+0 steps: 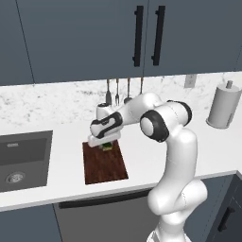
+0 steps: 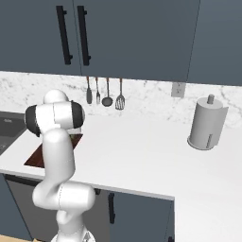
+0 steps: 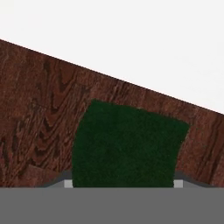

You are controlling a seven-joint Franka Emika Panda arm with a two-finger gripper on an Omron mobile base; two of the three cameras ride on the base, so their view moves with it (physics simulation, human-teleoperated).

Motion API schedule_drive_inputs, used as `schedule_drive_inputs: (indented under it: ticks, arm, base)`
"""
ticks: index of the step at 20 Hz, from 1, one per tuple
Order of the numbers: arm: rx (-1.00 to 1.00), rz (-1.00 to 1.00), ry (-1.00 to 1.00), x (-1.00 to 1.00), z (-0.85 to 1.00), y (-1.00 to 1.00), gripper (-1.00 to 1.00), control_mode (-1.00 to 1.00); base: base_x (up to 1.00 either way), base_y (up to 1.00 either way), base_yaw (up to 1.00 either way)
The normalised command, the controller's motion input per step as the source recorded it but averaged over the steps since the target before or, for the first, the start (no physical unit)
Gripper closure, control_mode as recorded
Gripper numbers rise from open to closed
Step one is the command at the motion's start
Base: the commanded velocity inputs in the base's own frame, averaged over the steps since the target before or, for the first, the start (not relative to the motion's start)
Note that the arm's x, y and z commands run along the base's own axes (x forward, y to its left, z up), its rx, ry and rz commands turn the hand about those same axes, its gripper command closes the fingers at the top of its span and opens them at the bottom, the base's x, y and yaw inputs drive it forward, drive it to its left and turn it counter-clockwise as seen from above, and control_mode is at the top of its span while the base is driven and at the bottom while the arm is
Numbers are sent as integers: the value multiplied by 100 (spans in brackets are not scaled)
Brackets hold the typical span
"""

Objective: Pick up the sponge from the counter and clean the cutting board by briefly scrubbing or pressing down on the cutting board. Once finished, release the sponge.

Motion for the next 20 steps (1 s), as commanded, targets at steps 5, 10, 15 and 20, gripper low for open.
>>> schedule_drive_inputs:
  ticks: [5,10,15,20]
  arm:
    - [0,-1,0,5,-1,8,100,-100]
    - [0,-3,0,0,-66,0,100,-100]
    - [0,0,0,0,-12,11,100,-100]
    - [0,0,0,0,0,44,100,-100]
  base:
    - [0,0,0]
    - [0,0,0]
    - [0,0,0]
    - [0,0,0]
